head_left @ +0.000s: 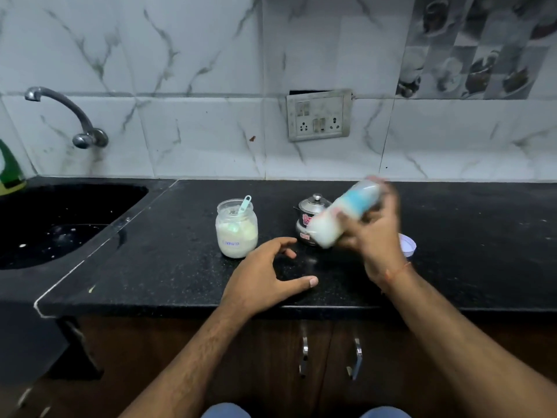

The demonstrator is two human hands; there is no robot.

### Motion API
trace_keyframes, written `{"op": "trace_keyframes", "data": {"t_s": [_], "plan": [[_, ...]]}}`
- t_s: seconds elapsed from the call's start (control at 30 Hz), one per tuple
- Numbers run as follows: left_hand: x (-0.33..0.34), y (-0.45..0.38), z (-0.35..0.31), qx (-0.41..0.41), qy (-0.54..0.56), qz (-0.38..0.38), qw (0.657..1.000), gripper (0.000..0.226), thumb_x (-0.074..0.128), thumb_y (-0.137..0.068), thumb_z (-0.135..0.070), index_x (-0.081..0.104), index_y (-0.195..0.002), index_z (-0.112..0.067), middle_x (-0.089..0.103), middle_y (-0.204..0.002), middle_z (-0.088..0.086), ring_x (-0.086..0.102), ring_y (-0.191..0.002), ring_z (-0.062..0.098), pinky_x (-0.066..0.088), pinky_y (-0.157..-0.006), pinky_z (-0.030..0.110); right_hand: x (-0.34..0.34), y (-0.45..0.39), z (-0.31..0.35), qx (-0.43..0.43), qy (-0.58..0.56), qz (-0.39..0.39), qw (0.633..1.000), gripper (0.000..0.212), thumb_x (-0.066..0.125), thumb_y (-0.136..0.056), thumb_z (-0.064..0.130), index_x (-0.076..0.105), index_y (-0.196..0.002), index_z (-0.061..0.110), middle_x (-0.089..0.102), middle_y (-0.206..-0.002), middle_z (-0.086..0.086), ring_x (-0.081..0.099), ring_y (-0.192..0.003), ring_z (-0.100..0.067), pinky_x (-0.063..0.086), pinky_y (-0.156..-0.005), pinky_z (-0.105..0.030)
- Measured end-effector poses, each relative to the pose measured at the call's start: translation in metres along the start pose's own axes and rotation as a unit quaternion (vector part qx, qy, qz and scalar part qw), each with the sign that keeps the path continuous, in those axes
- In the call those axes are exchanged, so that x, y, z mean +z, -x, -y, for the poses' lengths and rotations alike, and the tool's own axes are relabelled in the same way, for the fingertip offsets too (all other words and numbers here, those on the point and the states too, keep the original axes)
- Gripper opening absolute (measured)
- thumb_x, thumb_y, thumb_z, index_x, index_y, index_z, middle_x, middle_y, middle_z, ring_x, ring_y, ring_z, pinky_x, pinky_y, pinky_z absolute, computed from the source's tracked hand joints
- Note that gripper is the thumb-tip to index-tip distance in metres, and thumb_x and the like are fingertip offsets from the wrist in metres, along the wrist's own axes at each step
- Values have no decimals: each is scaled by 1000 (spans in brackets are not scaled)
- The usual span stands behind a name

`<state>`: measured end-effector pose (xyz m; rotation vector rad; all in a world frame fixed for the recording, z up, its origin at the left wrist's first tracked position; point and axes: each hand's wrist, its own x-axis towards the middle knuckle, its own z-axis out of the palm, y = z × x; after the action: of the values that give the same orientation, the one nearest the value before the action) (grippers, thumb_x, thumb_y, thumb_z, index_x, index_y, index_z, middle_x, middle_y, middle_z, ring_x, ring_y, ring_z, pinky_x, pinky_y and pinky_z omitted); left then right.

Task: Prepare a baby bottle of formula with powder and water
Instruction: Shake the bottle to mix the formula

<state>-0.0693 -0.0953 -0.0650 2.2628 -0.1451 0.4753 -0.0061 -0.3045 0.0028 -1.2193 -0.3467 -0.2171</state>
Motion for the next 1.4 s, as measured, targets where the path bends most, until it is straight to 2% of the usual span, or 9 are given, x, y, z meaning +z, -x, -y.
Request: {"op": "trace_keyframes", "data": {"t_s": [0.17, 0.27, 0.37, 0.5, 0.6, 0.93, 1.17, 1.27, 1.4], "plan": [[-1, 3, -1, 9, -7, -8, 1000, 94, 87, -65, -83, 62, -147, -43, 71, -119, -30, 65, -89, -16, 56, -85, 26, -3, 4, -6, 45, 34, 40, 998, 80, 81, -88, -2, 41, -147, 35, 65, -128, -14, 73, -101, -26, 62, -53, -38], [0, 0, -1, 7, 8, 0, 1000, 91, 89, -68, -79, 62, -147, -44, 71, -119, -29, 59, -71, -17, 48, -74, 21, -12, -3, 0, 8, -64, -77, 995, 78, 77, -93, 3, 32, -150, 30, 61, -131, -7, 71, -110, -30, 65, -58, -48], [0, 3, -1, 13, 7, -8, 1000, 89, 89, -65, -80, 61, -144, -47, 72, -117, -29, 62, -79, -18, 52, -78, 22, -6, 2, 3, 41, 35, 54, 997, 79, 80, -88, -2, 40, -148, 32, 70, -115, 7, 73, -100, -22, 63, -51, -42], [1, 1, 0, 5, 12, -5, 1000, 88, 90, -66, -79, 61, -144, -48, 71, -119, -30, 59, -69, -17, 47, -72, 21, -11, -4, 5, 4, -72, -84, 994, 74, 77, -93, 3, 35, -146, 33, 59, -137, -9, 70, -112, -30, 64, -57, -45], [1, 3, -1, 14, 0, -12, 1000, 91, 89, -65, -82, 63, -144, -46, 72, -118, -30, 65, -89, -17, 55, -81, 25, -3, 5, 0, 45, 33, 63, 996, 76, 79, -89, -4, 42, -144, 34, 72, -120, 1, 73, -104, -25, 64, -56, -43], [-1, 2, -3, 8, 16, -4, 1000, 90, 90, -65, -79, 61, -144, -48, 69, -120, -33, 59, -71, -16, 47, -71, 21, -6, -7, 1, 4, -93, -91, 992, 76, 77, -93, 3, 34, -148, 32, 59, -137, -12, 72, -114, -33, 63, -57, -42], [0, 3, -3, 5, 17, -8, 1000, 93, 89, -64, -81, 61, -146, -48, 69, -121, -33, 58, -70, -15, 46, -70, 21, -9, -5, 0, 6, -66, -75, 995, 75, 76, -93, 2, 33, -149, 30, 59, -133, -10, 72, -106, -25, 64, -58, -43], [-1, 5, -2, 15, 18, -17, 1000, 92, 90, -63, -80, 62, -144, -47, 71, -118, -29, 60, -72, -15, 47, -71, 20, -2, 1, -3, 46, 37, 55, 997, 75, 79, -89, -3, 43, -143, 34, 69, -119, -4, 75, -97, -18, 62, -54, -36], [1, 3, 0, 14, 19, -11, 1000, 91, 88, -63, -82, 62, -143, -48, 71, -121, -29, 60, -72, -15, 49, -71, 23, -2, -3, -1, 10, -47, -64, 997, 75, 77, -93, 1, 35, -146, 33, 60, -129, -4, 71, -103, -18, 63, -57, -40]]}}
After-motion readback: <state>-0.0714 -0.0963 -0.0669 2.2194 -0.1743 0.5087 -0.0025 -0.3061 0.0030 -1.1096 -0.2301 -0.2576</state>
